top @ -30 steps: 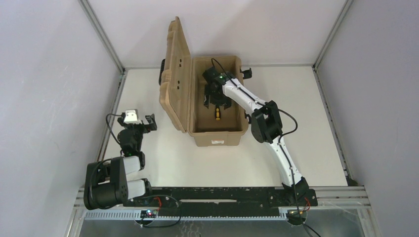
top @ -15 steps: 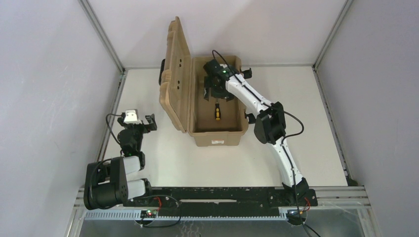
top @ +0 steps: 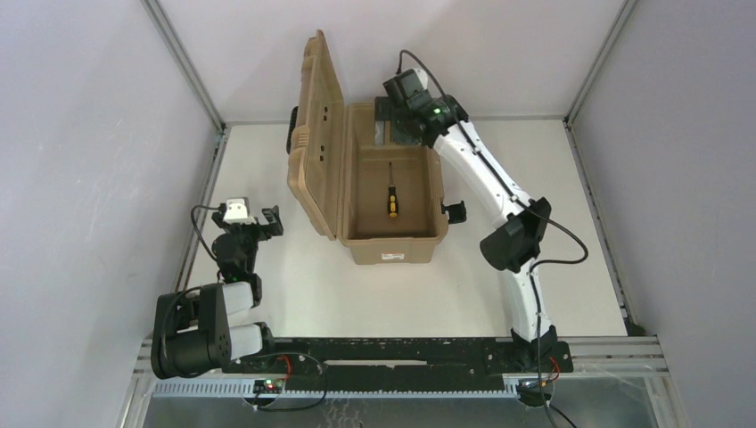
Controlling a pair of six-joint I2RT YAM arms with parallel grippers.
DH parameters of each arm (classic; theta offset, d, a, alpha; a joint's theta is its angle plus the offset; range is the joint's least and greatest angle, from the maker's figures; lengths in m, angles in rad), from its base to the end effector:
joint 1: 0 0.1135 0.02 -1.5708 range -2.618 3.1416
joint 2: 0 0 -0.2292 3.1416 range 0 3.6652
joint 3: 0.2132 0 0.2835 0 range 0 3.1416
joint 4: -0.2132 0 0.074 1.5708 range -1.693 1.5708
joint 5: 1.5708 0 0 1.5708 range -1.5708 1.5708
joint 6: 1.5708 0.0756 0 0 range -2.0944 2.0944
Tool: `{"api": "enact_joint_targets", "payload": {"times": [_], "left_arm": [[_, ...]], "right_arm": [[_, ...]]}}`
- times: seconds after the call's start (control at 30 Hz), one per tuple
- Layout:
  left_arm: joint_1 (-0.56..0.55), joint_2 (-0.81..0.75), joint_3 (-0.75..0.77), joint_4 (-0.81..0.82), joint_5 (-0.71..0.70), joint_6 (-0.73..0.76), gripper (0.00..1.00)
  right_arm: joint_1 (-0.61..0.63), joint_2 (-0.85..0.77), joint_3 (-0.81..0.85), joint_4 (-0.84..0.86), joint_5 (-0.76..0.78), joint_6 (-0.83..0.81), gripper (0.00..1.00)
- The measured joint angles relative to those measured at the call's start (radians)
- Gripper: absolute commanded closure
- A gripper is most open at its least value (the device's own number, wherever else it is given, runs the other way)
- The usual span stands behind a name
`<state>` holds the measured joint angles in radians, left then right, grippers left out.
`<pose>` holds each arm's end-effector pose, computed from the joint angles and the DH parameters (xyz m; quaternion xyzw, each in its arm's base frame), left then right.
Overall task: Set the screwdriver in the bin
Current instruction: Place the screwdriver in the bin, then reset both arms
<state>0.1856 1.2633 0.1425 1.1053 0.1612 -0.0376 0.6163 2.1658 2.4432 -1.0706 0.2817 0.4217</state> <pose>0.2713 0.0386 0.1062 -0.0230 0.7121 -0.0055 0.7017 0.4213 0.2727 0.3324 -0.0360 0.9170 0.0734 0.3903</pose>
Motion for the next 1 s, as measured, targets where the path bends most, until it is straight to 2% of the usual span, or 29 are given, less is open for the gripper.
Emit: {"api": "enact_joint_targets", "payload": {"times": [0.23,0.33,0.5,0.7,1.0], "left_arm": [[0.000,0.000,0.000,0.000,0.000,0.000,0.00],[0.000,0.000,0.000,0.000,0.000,0.000,0.00],[0.000,0.000,0.000,0.000,0.000,0.000,0.00],[0.000,0.000,0.000,0.000,0.000,0.000,0.00],[0.000,0.000,0.000,0.000,0.000,0.000,0.00]], "right_arm": [[-0.023,-0.167,-0.051,0.079,0.058,-0.103,0.00],[-0.056,-0.303,-0.189,0.172,0.082,-0.152,0.00],[-0.130,-0.560,-0.535,0.406,0.118,-0.240,0.00],[-0.197,-0.775,-0.934,0.674,0.160,-0.328,0.01],[-0.284,-0.845,-1.150,0.753,0.153,-0.312,0.01]]}}
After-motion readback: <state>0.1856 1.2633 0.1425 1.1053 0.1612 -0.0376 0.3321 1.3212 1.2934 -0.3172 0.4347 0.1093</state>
